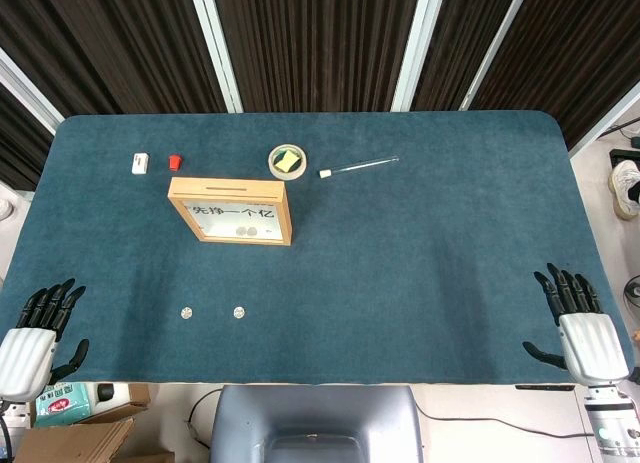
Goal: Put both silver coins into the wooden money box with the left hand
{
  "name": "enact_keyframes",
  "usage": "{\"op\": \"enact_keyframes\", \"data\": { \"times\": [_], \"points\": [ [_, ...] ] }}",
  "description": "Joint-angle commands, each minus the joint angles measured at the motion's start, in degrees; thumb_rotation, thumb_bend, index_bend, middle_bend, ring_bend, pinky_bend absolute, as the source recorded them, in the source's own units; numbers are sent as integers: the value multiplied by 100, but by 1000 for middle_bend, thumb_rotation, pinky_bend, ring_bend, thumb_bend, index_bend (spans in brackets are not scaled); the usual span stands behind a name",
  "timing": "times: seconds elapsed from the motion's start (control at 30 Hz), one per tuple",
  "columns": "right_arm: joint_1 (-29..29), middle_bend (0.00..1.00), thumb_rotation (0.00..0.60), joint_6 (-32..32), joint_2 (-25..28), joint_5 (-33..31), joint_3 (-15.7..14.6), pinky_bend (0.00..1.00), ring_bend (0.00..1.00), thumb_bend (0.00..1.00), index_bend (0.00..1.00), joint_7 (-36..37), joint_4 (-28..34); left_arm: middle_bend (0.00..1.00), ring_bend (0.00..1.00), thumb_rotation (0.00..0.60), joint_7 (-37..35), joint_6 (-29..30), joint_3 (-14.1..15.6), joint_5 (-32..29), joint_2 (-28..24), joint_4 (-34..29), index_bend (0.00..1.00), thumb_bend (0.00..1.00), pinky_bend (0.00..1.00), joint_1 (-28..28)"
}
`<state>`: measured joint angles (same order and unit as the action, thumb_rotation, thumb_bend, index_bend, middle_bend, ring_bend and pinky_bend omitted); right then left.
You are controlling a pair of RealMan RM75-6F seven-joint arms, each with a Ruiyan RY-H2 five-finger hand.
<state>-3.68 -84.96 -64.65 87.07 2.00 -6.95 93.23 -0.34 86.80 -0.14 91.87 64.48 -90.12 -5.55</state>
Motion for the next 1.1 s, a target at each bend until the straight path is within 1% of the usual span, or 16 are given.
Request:
{"op": "enact_keyframes", "data": {
  "times": [0.03, 0.13, 0.17, 0.2, 0.27, 0.3, 0.33, 0.37, 0.4, 0.43, 0.53, 0.63, 0.7, 0.83, 0.97, 1.1],
  "points": [
    [32, 0, 600, -33, 35, -33, 13, 0, 0, 121, 0, 7, 35, 0, 0, 600, 21, -60, 16, 29, 24, 5, 0, 407, 77, -39],
    [63, 0, 600, -77, 60, -17, 5, 0, 0, 121, 0, 57, 64, 1, 0, 600, 16, -116, 35, 64, 127, 43, 0, 406, 90, -76],
    [66, 0, 600, -104, 60, 8, 10, 0, 0, 120, 0, 66, 60, 18, 2, 600, 32, -72, 16, 76, 241, 112, 0, 406, 118, -73],
    [68, 0, 600, -107, 55, 15, 8, 0, 0, 121, 0, 44, 42, 74, 40, 600, 89, 56, -26, 130, 435, 279, 9, 406, 224, -62],
    [67, 0, 600, -58, 57, -17, -6, 0, 0, 121, 0, 19, 41, 291, 232, 600, 191, 259, -80, 252, 766, 593, 65, 406, 564, -57],
    [70, 0, 600, -37, 64, -44, -7, 0, 0, 121, 0, 13, 58, 477, 416, 600, 232, 350, -95, 345, 987, 807, 128, 406, 785, -73],
    [72, 0, 600, -40, 67, -51, -2, 0, 0, 121, 0, 3, 66, 625, 559, 600, 236, 375, -89, 412, 1138, 948, 183, 406, 908, -98],
    [78, 0, 600, -56, 65, -51, 3, 0, 0, 121, 0, -8, 73, 751, 678, 600, 220, 385, -81, 480, 1284, 1084, 232, 406, 974, -134],
    [86, 0, 600, -77, 63, -39, 3, 0, 0, 121, 0, -15, 82, 876, 797, 600, 189, 389, -79, 549, 1490, 1266, 281, 406, 1000, -183],
    [93, 0, 600, -88, 64, -30, 0, 0, 0, 121, 0, -15, 88, 943, 871, 600, 168, 364, -67, 583, 1641, 1393, 309, 406, 1000, -219],
    [109, 0, 600, -119, 64, -23, 5, 0, 0, 121, 0, -15, 88, 1000, 981, 600, -38, 203, 42, 709, 2079, 1737, 362, 407, 1000, -353],
    [112, 0, 600, -112, 72, -41, 14, 0, 0, 120, 0, -1, 78, 1000, 1000, 600, -210, 98, 69, 792, 2515, 2108, 395, 409, 1000, -497],
    [112, 0, 600, -108, 79, -52, 23, 0, 0, 120, 0, 26, 78, 1000, 1000, 600, -94, -10, 43, 793, 2800, 2371, 403, 411, 1000, -598],
    [110, 0, 600, -102, 87, -58, 34, 0, 0, 121, 0, 64, 60, 1000, 1000, 600, 62, -403, 29, 656, 3069, 2463, 401, 413, 1000, -778],
    [108, 0, 600, -77, 99, -90, 43, 0, 0, 121, 0, 62, 64, 1000, 1000, 600, 305, -597, -134, 390, 3329, 2509, 399, 414, 1000, -871],
    [117, 0, 600, -63, 124, -124, 48, 0, 0, 121, 0, 75, 84, 1000, 1000, 600, 897, -740, -306, 149, 3609, 2739, 398, 418, 1000, -959]
  ]
}}
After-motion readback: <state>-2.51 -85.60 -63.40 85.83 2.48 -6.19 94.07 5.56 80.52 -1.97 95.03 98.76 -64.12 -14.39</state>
